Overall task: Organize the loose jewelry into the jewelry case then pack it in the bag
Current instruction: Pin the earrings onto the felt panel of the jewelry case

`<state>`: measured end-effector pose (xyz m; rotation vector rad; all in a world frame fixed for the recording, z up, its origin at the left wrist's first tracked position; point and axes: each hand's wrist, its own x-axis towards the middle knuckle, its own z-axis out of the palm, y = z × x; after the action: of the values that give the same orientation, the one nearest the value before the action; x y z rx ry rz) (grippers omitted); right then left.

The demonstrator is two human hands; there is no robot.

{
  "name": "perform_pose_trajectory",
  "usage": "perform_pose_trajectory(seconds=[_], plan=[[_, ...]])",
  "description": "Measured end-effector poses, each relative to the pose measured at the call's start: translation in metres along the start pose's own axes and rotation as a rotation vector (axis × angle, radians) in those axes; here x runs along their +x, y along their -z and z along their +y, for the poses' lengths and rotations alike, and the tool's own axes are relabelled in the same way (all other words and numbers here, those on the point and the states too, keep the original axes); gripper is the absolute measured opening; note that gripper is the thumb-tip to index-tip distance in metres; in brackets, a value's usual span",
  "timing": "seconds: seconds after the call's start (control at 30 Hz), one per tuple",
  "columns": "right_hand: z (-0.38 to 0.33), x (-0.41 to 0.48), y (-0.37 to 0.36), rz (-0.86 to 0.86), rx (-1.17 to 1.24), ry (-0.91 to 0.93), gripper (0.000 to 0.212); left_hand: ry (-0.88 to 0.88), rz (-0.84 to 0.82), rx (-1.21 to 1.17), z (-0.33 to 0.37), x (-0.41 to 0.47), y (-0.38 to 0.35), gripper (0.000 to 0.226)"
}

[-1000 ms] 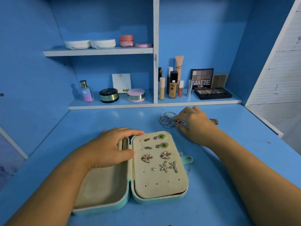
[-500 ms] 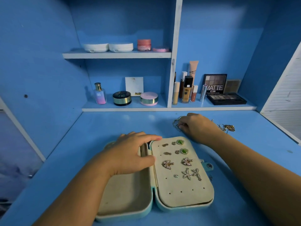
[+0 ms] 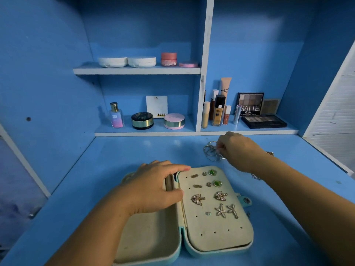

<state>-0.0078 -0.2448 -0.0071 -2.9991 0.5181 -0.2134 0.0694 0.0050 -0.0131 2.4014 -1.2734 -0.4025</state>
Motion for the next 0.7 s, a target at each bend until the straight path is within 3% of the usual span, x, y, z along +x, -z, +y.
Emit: perform_pose_trajectory(seconds=[0.17, 0.3, 0.5, 0.7], plan=[[0.014, -0.029, 0.002, -0.064, -0.099, 0.025, 0.013, -0.033, -0.019, 0.048, 0.002, 0.000, 0.001, 0.057], [0.017, -0.033, 0.000, -0.063, 0.100, -0.031, 0.007, -0.045, -0.025, 0.051, 0.004, 0.001, 0.001, 0.055], [0.016, -0.037, -0.004, -0.044, 0.136, -0.031, 0.008, -0.048, -0.019, 0.015, 0.001, 0.003, -0.001, 0.058], [0.027, -0.032, -0.008, 0.252, 0.235, 0.029, 0.016, -0.048, -0.020, 0.010, -0.004, 0.006, -0.004, 0.063]])
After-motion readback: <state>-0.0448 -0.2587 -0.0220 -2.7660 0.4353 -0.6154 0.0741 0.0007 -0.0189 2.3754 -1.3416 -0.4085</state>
